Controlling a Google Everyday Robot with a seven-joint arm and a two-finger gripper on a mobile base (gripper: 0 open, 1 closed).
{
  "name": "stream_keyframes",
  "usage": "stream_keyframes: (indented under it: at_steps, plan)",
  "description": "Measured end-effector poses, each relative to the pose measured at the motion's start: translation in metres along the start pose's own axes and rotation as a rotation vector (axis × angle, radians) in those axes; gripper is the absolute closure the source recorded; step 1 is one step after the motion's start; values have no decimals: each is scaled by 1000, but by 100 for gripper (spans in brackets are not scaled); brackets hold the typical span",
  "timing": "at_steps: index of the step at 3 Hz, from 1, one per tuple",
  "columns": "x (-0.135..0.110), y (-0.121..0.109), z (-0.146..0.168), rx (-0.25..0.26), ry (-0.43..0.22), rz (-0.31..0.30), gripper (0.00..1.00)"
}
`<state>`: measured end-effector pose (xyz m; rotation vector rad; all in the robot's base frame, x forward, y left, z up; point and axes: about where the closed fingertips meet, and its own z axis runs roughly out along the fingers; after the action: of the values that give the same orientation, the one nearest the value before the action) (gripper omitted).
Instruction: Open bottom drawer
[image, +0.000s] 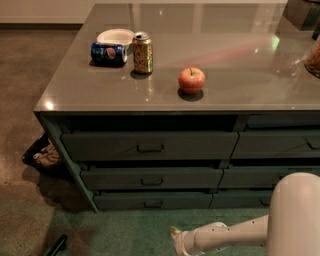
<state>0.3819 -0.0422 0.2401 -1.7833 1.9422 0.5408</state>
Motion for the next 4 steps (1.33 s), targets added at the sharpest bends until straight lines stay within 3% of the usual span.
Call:
stream_keyframes:
  at_steps: [1, 2, 3, 4]
  plan:
    - [0, 0, 0, 0, 1, -1, 0]
    - [10, -15, 17, 31, 2, -41, 0]
    - [18, -53, 34, 133, -26, -97, 0]
    - [17, -88, 33, 207, -37, -102, 0]
